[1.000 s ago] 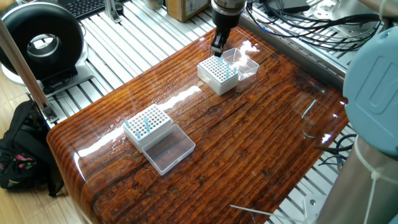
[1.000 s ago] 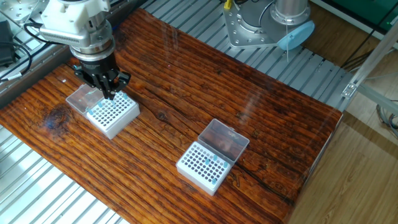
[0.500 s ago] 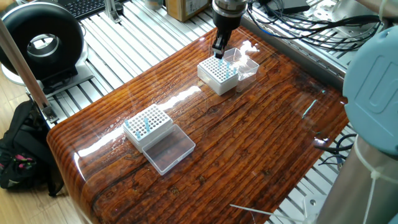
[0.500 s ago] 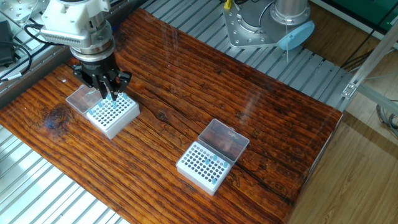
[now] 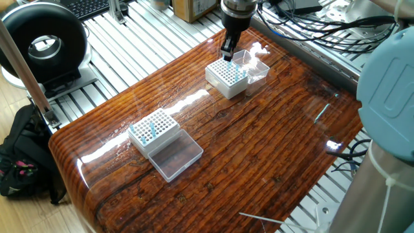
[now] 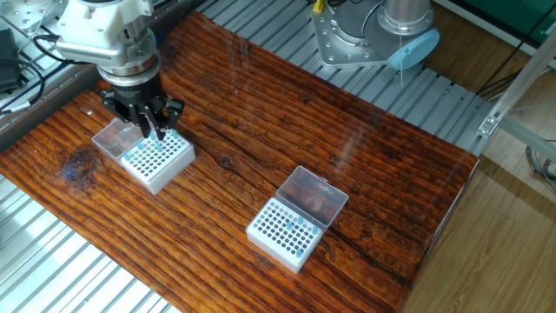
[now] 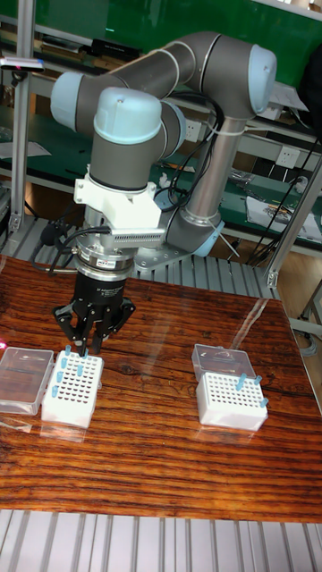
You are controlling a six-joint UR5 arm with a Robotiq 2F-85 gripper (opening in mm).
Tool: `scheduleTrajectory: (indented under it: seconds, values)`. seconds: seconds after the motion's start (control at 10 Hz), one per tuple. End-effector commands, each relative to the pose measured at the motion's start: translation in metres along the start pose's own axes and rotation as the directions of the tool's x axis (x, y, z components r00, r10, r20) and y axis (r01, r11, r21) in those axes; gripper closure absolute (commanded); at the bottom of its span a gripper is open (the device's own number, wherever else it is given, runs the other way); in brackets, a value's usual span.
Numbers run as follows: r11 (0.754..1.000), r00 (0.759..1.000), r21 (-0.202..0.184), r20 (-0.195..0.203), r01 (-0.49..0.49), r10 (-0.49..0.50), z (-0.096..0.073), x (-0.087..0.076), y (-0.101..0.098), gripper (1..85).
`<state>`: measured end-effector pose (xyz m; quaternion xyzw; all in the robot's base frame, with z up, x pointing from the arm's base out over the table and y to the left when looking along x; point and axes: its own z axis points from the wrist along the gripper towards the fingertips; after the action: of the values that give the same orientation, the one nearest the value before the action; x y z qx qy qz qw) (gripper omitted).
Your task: Transfer all medium pipette tips from one holder to another
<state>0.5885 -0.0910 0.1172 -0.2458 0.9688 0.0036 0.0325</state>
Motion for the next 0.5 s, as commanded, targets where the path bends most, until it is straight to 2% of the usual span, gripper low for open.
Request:
scheduleTrajectory:
  seconds: [0.0, 0.3, 0.4]
  values:
    - [0.999, 0.999, -0.020, -0.005, -0.036, 0.035, -0.012, -0.016, 0.010, 56.7]
    - [0.994, 0.994, -0.002, 0.008, -0.113, 0.113, -0.016, -0.039, 0.039, 58.7]
    - [0.990, 0.990, 0.017, 0.011, -0.138, 0.137, -0.015, -0.048, 0.049, 58.7]
